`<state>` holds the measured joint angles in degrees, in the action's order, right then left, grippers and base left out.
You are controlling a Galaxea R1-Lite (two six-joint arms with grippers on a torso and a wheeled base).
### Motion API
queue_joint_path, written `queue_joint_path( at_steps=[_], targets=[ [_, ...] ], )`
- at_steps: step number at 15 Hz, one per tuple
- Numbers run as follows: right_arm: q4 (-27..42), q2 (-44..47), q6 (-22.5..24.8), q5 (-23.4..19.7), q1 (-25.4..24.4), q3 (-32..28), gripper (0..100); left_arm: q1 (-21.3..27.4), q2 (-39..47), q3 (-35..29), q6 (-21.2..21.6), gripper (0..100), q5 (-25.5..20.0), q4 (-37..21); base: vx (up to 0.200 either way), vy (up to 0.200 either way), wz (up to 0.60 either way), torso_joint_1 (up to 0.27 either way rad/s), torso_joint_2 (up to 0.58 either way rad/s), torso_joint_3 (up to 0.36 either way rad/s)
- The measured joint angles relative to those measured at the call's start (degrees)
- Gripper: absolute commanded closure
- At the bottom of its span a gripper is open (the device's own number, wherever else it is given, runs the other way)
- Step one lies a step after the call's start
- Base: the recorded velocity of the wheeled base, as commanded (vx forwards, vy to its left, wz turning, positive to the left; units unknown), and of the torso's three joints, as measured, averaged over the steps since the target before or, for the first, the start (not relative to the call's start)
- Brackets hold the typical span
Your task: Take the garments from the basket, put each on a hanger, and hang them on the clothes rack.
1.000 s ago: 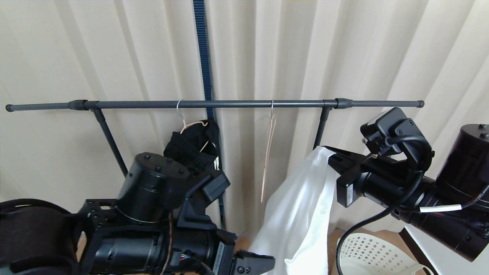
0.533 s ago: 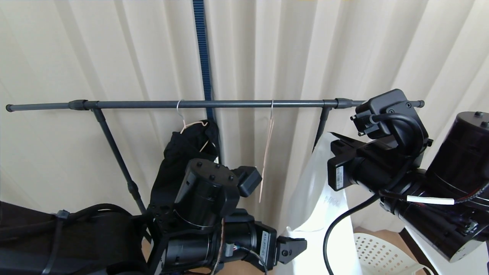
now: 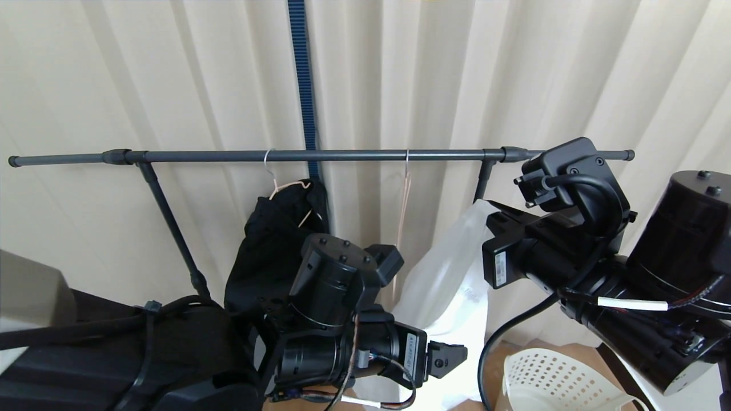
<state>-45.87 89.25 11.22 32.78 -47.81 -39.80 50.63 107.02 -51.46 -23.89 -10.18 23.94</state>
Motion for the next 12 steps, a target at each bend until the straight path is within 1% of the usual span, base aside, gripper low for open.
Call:
queue_joint_path(
  at_steps=[1, 2, 4, 5, 8, 12],
  targets=[
    [-0.02, 0.11, -0.05, 0.0, -0.63, 0.09, 100, -0.18, 0.87, -0.96, 0.0, 0, 0.85, 0.0, 0.0, 0.0, 0.0, 0.0, 0.0, 0.0],
    [-0.05, 0.17, -0.06, 0.0, -1.0, 0.11, 100, -0.44, 2.12, -2.32, -0.13, 0, 3.01, -0.02, 0.0, 0.0, 0.0, 0.0, 0.0, 0.0],
    [-0.07, 0.16, -0.06, 0.0, -1.19, 0.15, 100, -0.9, 4.61, -5.05, -1.99, 0, 6.66, -0.09, 0.0, 0.0, 0.0, 0.0, 0.0, 0.0],
    [-0.07, 0.11, -0.06, 0.0, -1.35, 0.15, 100, -1.16, 5.81, -6.28, -2.73, 0, 7.62, -0.07, 0.0, 0.0, 0.0, 0.0, 0.0, 0.0],
    [-0.11, -0.22, -0.06, 0.09, -1.96, 0.26, 100, -1.66, 8.02, -7.55, -2.86, 0, 9.09, -0.22, 0.0, 0.0, 0.0, 0.0, 0.0, 0.0],
    [0.09, -1.9, 0.11, 0.34, -2.0, 0.11, 100, -1.9, 10.07, -6.84, -2.54, 0, 11.4, -0.44, 0.0, 0.0, 0.0, 0.0, 0.0, 0.0]
  ],
)
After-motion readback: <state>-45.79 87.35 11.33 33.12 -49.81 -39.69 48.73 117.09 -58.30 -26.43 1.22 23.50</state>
